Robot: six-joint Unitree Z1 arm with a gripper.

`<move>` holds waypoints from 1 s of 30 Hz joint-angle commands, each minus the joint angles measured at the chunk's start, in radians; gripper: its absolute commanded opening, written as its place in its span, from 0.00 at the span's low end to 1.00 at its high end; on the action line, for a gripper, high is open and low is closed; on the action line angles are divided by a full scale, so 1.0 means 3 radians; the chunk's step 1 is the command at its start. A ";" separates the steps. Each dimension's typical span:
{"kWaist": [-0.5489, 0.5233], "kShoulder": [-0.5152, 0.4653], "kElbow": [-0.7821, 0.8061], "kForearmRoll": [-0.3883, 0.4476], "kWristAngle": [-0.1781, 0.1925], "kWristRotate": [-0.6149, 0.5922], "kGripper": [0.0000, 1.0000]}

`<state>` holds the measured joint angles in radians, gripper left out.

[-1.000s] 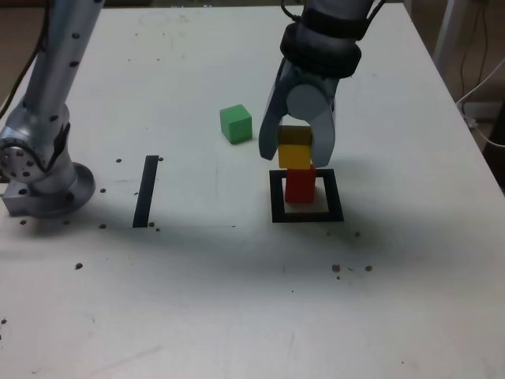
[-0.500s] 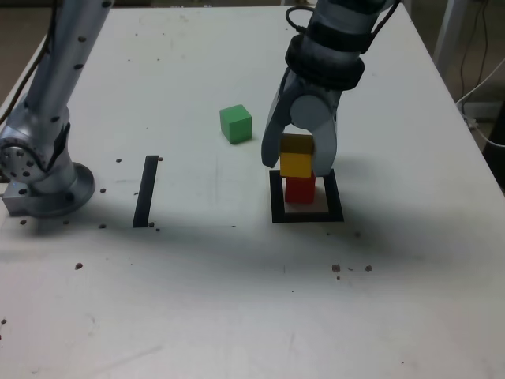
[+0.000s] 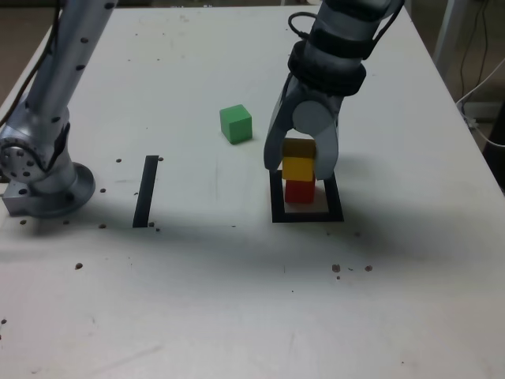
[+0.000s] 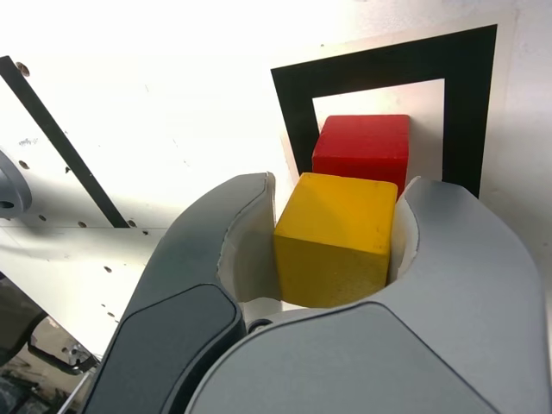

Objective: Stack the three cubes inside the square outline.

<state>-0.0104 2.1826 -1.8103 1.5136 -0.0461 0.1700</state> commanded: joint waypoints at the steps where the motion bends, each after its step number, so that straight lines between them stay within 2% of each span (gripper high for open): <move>1: 0.0008 0.0027 0.0013 -0.0021 -0.0008 0.0020 0.66; 4: 0.0009 0.0030 0.0027 -0.0062 -0.0013 0.0048 0.91; 6: 0.0010 0.0029 0.0037 -0.0086 -0.0015 0.0061 0.99; 19: 0.0026 -0.0085 0.0140 -0.0123 0.0032 0.0075 1.00; 22: 0.0032 -0.0227 0.0187 -0.0099 0.0136 0.0051 1.00; 27: 0.0080 -0.0579 0.0357 -0.0062 0.0429 -0.0064 1.00; 30: 0.0139 -0.0742 0.0505 -0.0069 0.0565 -0.0128 1.00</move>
<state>0.0236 1.9744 -1.6754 1.4935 0.1144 0.1371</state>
